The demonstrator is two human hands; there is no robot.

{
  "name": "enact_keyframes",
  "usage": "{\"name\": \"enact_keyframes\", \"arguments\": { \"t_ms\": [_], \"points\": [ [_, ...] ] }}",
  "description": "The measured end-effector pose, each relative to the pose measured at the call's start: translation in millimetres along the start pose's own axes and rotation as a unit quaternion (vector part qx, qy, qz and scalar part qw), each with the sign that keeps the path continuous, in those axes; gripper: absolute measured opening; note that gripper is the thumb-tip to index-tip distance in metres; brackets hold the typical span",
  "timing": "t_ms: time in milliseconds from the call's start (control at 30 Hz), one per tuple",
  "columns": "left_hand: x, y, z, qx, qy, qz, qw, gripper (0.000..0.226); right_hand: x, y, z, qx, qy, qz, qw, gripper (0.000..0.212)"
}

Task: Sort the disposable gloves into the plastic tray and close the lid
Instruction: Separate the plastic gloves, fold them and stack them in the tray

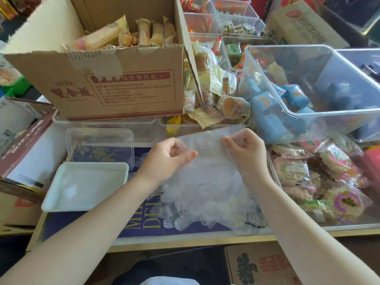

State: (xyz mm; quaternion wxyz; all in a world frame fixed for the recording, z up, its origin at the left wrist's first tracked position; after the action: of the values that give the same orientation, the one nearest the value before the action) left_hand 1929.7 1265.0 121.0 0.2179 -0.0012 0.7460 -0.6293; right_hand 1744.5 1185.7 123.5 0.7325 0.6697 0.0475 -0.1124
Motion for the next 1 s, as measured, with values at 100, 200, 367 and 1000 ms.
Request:
{"name": "enact_keyframes", "arguments": {
  "t_ms": [100,200,367,1000],
  "points": [
    [-5.9,9.3,2.4,0.006,-0.073,-0.018,0.997,0.01,8.3,-1.7,-4.0,-0.009,0.025,0.002,1.0,0.018],
    [-13.6,14.5,3.9,0.009,-0.068,-0.072,0.995,0.005,14.0,-9.0,-3.9,0.065,0.061,0.015,0.996,0.04],
    [-38.5,33.9,6.9,0.029,-0.091,-0.014,0.995,0.019,34.5,-19.2,-11.4,0.146,0.175,0.06,0.972,0.013],
    [-131.8,112.7,7.7,-0.044,-0.091,0.224,0.969,0.015,109.4,-159.6,-57.0,-0.043,0.292,-0.547,0.783,0.067]
  ]
}}
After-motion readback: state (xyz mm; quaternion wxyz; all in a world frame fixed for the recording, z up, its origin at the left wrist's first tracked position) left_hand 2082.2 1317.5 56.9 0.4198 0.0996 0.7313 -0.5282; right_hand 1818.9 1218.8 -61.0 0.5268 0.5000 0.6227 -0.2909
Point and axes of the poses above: each hand's wrist, its own z-axis towards the middle knuckle, its own x-axis out of the palm, y = z × x, the point moved 4 cm from there along z, towards the middle knuckle, and after that the axes turned 7 degrees about -y, right-handed, at the moved point
